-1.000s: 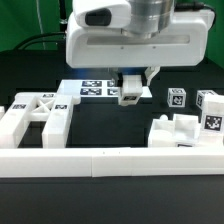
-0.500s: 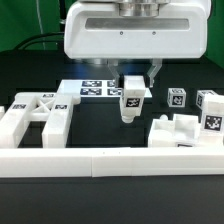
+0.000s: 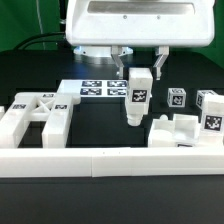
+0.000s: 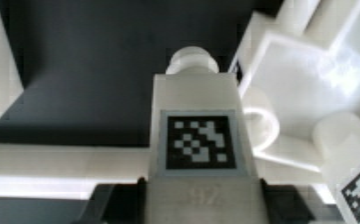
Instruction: Assemble chair
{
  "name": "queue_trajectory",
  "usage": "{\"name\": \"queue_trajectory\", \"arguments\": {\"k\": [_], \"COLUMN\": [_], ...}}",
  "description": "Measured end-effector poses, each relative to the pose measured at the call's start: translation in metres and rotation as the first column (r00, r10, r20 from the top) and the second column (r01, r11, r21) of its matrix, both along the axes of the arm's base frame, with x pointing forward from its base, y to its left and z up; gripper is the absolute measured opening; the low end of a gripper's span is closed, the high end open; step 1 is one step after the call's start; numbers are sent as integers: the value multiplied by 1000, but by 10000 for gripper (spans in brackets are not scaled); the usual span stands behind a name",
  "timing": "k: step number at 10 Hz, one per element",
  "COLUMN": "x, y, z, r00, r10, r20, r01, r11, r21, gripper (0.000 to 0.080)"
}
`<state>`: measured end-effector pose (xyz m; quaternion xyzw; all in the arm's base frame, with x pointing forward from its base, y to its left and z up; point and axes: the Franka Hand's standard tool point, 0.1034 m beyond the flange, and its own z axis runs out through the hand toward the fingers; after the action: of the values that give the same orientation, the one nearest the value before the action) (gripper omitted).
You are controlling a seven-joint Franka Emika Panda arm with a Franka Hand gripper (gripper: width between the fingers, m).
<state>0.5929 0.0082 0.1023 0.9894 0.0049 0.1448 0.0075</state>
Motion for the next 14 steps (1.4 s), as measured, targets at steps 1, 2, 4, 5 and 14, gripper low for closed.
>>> {"name": "queue_trajectory", "arguments": {"k": [1, 2, 4, 5, 14], "x": [14, 15, 16, 20, 21], "y": [5, 3, 2, 0, 34], "z": [10, 8, 9, 12, -3], "r00": [1000, 999, 997, 986, 983], "r10": [8, 12, 11, 15, 42], "r20": [19, 47, 76, 164, 178], "r01": [-8, -11, -10, -11, -40], "r11": [1000, 1000, 1000, 1000, 999], "r21": [3, -5, -10, -25, -14], "gripper": [287, 287, 287, 287, 287]}}
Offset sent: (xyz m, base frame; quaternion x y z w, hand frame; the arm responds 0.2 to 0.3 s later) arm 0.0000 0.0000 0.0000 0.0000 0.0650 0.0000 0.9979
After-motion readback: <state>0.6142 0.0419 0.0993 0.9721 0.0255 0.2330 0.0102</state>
